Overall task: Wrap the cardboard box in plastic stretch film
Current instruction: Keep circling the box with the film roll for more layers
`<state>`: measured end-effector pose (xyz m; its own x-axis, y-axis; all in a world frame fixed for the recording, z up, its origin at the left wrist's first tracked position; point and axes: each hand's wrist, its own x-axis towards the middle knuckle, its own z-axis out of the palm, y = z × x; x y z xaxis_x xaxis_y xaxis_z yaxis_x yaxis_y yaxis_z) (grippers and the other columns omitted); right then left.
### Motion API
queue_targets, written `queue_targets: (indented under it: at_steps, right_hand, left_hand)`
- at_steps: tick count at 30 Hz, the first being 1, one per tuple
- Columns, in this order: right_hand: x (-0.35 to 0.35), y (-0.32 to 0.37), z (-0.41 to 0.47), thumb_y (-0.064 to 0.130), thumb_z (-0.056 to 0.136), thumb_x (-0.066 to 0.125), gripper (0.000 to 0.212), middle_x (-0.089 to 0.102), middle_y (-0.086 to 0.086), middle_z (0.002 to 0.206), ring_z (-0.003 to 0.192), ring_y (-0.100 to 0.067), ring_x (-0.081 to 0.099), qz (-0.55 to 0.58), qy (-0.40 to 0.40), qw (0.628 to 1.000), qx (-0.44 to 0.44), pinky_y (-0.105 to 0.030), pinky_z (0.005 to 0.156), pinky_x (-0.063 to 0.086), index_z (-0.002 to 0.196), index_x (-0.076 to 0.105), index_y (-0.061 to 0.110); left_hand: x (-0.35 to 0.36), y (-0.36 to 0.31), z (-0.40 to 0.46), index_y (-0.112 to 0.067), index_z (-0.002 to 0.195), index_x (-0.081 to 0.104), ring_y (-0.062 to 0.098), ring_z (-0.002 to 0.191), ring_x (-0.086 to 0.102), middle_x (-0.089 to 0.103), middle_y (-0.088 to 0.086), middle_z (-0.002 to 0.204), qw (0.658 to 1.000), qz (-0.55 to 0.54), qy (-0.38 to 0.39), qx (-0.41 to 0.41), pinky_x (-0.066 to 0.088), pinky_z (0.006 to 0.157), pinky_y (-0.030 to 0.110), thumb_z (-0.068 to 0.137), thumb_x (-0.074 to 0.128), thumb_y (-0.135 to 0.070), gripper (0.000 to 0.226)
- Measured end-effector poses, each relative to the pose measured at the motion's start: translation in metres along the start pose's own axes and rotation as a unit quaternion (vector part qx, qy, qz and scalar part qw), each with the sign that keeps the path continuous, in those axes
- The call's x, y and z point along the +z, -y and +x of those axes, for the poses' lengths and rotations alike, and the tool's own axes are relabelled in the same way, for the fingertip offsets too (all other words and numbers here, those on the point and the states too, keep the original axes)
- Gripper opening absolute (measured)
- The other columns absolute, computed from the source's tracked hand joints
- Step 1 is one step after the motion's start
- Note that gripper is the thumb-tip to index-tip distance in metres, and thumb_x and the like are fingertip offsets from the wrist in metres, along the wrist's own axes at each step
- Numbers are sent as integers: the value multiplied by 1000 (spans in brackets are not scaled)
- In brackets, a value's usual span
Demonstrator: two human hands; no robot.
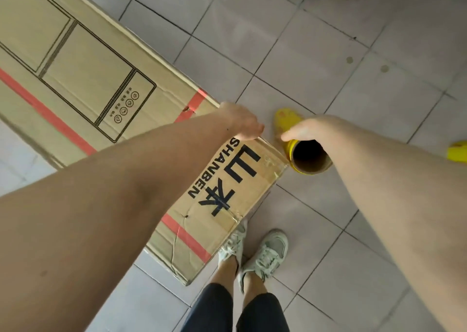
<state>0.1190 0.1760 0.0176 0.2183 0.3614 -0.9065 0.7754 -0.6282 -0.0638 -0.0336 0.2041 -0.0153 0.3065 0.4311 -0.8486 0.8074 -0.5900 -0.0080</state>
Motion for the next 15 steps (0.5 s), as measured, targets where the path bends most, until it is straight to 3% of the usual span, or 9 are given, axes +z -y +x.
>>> queue_targets:
  at_steps: [2, 5, 8, 10, 12, 15]
  right_hand:
    - [1, -20, -4, 48, 91, 63, 54, 52, -19, 135, 118, -36, 54, 44, 12, 999, 30, -44, 91, 44, 129, 51, 11]
    - [17, -60, -16, 57, 82, 66, 57, 58, -16, 122, 107, -38, 59, 241, 56, 963, 105, -54, 89, 53, 120, 51, 17]
    - [45, -86, -24, 61, 83, 63, 56, 59, -14, 123, 109, -36, 59, 418, 85, 890, 164, -58, 89, 52, 119, 48, 21]
    - [63, -99, -28, 62, 82, 63, 56, 59, -14, 120, 106, -36, 61, 500, 93, 840, 191, -59, 88, 52, 118, 48, 22]
    - [78, -107, -32, 63, 80, 65, 60, 62, -17, 115, 101, -39, 64, 567, 105, 787, 216, -58, 80, 55, 120, 51, 21]
    - [98, -113, -35, 63, 77, 67, 66, 65, -22, 111, 92, -44, 67, 656, 124, 704, 244, -57, 67, 57, 122, 54, 17]
  left_hand:
    - [1, -1, 1, -10, 91, 58, 14, 82, 56, 58, 1, 89, 1000, 0, -21, 6, 53, 90, 38, 106, 12, -52, 64]
    - [4, 1, 5, -12, 93, 58, 17, 88, 59, 60, 2, 93, 1000, 13, -24, -2, 51, 89, 38, 105, 12, -52, 62]
    - [10, 6, 14, -13, 100, 58, 21, 97, 59, 62, 7, 107, 1000, 11, -23, 4, 49, 91, 40, 104, 13, -54, 61]
    - [10, 8, 15, -13, 95, 56, 20, 89, 57, 59, 5, 97, 1000, 11, -19, 9, 48, 88, 39, 104, 12, -54, 61]
    - [10, 8, 15, -12, 108, 59, 18, 89, 57, 59, 3, 96, 1000, 17, -19, 7, 48, 87, 39, 104, 10, -54, 65]
    - [9, 6, 11, -12, 125, 58, 28, 123, 54, 59, 14, 133, 1000, -2, -24, -8, 39, 106, 48, 104, 10, -56, 69]
